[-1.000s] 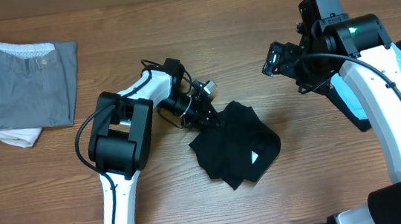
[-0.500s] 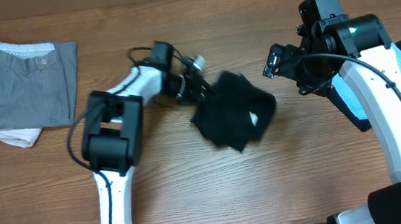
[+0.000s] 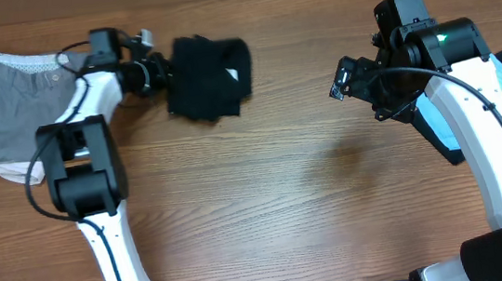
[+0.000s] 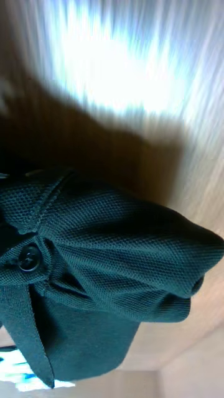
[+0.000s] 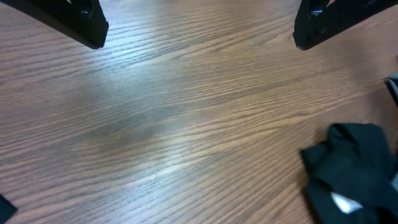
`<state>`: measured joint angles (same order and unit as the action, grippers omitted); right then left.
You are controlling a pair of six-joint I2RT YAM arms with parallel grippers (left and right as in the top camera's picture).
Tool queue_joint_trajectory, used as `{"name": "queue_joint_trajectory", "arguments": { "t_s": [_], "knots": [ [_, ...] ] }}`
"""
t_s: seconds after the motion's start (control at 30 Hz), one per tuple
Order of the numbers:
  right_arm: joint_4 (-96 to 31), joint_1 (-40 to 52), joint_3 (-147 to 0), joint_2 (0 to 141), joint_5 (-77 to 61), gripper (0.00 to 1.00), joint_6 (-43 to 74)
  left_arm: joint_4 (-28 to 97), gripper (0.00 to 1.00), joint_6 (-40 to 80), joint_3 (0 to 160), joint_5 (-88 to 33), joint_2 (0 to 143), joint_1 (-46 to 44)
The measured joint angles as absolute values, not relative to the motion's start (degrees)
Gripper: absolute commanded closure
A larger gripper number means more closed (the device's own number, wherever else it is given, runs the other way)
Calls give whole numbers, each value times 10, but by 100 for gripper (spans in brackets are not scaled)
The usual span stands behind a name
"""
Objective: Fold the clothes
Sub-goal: 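Carry the black shirt leftward onto the grey trousers stack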
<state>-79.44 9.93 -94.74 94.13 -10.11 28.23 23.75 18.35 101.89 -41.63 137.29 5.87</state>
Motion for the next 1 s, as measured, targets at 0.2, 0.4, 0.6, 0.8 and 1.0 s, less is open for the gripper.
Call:
{"name": "queue_joint_trajectory", "arguments": {
  "t_s": [0.2, 0.4, 0.6, 0.8, 1.0],
  "knots": [
    [-798, 99, -947, 941, -101, 0, 282, 263, 96, 196, 1056, -402, 1379, 106],
    [-798, 99, -947, 941, -101, 0, 282, 319, 96, 196, 1121, -389, 1381, 133],
    [-798, 99, -947, 941, -101, 0, 283, 349, 96, 224, 1201, -383, 1383, 150],
    [-802, 99, -947, 941, -101, 0, 282, 347, 96, 296, 1264, -368, 1386, 184],
    [-802, 99, -947, 941, -101, 0, 282, 352, 96, 331, 1291, -359, 1386, 231]
  ]
}}
